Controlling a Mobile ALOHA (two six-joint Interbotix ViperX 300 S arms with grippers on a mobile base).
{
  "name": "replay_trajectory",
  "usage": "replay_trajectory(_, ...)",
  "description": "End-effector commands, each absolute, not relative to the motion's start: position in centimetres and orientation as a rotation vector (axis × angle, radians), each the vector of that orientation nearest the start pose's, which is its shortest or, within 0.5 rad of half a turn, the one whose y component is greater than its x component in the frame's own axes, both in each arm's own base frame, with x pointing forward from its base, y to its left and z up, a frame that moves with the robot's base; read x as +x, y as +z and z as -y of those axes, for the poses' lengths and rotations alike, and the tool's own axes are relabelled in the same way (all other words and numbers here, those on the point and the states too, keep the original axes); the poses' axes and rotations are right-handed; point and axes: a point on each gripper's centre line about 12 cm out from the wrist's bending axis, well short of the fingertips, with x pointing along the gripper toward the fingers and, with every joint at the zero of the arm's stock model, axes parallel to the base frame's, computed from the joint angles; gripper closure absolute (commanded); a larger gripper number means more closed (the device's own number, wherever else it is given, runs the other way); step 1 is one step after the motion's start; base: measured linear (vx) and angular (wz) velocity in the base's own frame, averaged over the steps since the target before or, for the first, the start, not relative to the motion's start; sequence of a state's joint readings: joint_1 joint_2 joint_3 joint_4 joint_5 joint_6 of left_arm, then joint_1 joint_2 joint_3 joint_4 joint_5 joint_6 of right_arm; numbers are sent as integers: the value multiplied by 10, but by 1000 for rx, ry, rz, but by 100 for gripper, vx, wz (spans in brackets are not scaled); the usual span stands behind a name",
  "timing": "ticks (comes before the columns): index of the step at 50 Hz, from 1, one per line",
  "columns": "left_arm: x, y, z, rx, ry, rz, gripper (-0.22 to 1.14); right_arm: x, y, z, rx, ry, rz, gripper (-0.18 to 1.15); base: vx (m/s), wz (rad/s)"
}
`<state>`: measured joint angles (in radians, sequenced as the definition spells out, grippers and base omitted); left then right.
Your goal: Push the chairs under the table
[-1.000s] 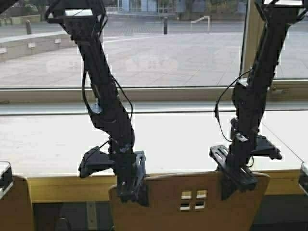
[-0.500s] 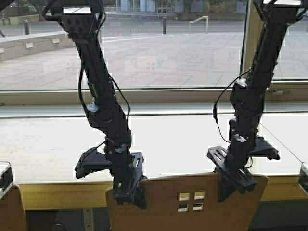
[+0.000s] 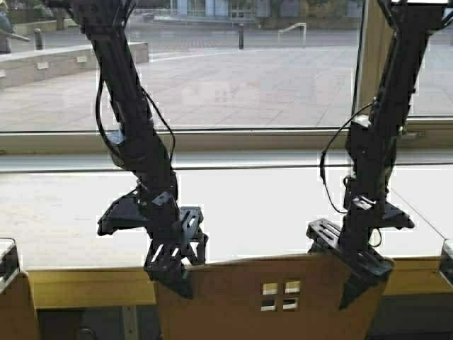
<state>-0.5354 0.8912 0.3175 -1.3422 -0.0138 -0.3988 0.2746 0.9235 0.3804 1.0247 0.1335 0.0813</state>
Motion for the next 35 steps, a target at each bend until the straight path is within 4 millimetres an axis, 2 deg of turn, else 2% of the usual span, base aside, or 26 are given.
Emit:
replay_trajectory(1,375,-79,214,-1214,578,-1137,3,367,-106,-120,810,-409,-1343,7,0,0)
replay_trajectory(10,366,-42,208,-1209,533,-1124,3,370,-60,-121,838,-364,-1282,7,0,0)
replay_trajectory(26,336,29,190,-1176,422,-1078,3,360,26,-118,874,-269,-1159,7,0,0)
replay_trajectory(31,334,57,178,-1105,330,-1033,3,356,56,-116,854,-213,-1104,7,-2,1)
replay_trajectory(35,334,84,161,-994,224,-980,3,355,85,-113,729,-112,-1032,7,-4,2)
